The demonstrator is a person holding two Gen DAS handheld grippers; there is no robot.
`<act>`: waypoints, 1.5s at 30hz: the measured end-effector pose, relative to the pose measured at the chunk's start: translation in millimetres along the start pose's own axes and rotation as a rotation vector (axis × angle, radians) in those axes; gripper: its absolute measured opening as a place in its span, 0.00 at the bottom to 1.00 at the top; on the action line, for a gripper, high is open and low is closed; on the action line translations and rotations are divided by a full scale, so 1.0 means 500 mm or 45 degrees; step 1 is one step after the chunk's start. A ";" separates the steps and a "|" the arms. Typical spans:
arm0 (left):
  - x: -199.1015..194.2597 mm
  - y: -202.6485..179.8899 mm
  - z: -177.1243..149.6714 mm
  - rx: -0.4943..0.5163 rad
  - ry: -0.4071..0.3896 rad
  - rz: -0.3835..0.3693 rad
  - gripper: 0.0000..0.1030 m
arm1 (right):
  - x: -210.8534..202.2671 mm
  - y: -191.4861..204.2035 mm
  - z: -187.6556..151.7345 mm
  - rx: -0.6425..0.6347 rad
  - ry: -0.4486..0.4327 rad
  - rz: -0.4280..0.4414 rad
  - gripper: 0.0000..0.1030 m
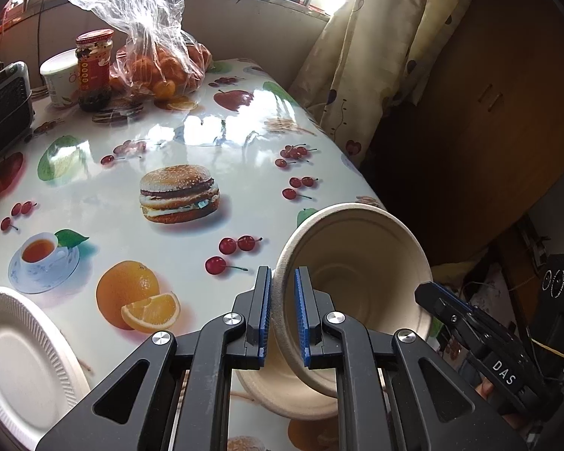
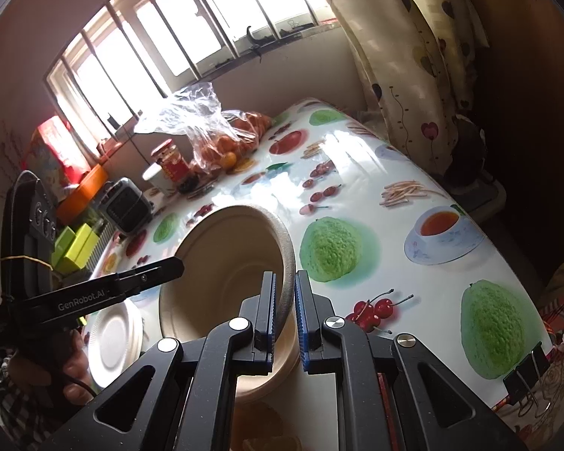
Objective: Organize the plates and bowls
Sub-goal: 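Lower the held tan bowl into the nested tan bowls with both grippers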
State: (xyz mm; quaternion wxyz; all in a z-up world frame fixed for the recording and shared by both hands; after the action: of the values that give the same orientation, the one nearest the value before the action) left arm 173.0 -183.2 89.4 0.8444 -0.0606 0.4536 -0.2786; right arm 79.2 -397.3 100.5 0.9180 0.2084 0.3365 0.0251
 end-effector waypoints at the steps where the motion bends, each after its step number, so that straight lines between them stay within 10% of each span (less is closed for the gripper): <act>1: -0.001 0.004 -0.004 -0.006 0.003 0.003 0.13 | 0.001 0.002 -0.003 0.000 0.005 0.002 0.10; 45: 0.021 0.041 -0.051 -0.059 0.077 0.047 0.13 | 0.052 0.002 -0.050 -0.003 0.103 -0.012 0.10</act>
State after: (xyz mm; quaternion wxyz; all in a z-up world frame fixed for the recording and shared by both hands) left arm 165.5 -167.9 59.5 0.8335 -0.0635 0.4864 -0.2541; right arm 83.4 -382.5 67.9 0.9040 0.2047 0.3742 0.0296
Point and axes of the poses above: each gripper's, at about its wrist camera, not at the fingertips, and x roughly the way its jaws point, y to its left, z to its top, the point moved 1 cm from there along x, roughly the way its jaws point, and after that the axes turned 3 degrees about -y, right-handed, at the moved point
